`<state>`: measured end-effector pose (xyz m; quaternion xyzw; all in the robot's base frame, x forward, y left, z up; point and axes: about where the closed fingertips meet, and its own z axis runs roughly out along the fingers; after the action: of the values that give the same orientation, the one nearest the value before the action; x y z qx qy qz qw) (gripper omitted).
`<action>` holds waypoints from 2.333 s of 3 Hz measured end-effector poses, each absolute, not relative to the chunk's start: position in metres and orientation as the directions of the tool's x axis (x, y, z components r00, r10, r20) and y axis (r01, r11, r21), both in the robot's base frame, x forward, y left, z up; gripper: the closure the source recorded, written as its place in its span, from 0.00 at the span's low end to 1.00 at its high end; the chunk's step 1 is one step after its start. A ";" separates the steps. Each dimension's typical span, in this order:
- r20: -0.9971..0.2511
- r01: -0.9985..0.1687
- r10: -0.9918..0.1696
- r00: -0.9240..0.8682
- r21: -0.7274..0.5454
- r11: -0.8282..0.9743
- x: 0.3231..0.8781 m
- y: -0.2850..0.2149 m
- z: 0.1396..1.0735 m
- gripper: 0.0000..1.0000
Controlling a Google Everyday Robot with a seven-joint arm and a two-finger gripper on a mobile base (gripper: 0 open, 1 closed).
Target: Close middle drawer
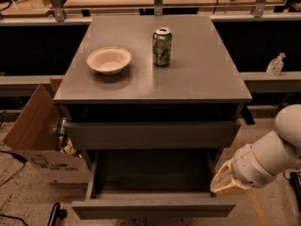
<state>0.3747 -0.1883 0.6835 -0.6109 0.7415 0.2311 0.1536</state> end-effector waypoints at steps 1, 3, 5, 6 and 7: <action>-0.585 -0.973 -0.779 -0.225 0.179 0.147 0.371 -0.172 0.640 1.00; -0.748 -0.986 -0.655 -0.108 -0.005 0.169 0.378 -0.134 0.551 1.00; -0.773 -0.996 -0.631 -0.061 0.003 0.092 0.363 -0.111 0.512 1.00; -0.803 -0.997 -0.596 0.025 -0.061 0.040 0.350 -0.088 0.476 1.00; -0.787 -0.995 -0.614 0.062 -0.100 0.027 0.340 -0.071 0.443 1.00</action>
Offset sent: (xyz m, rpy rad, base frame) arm 0.0141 0.0725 -0.1768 0.3451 -0.2981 -0.0829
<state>0.3397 -0.0707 0.4427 -0.6411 0.6272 0.2747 0.3466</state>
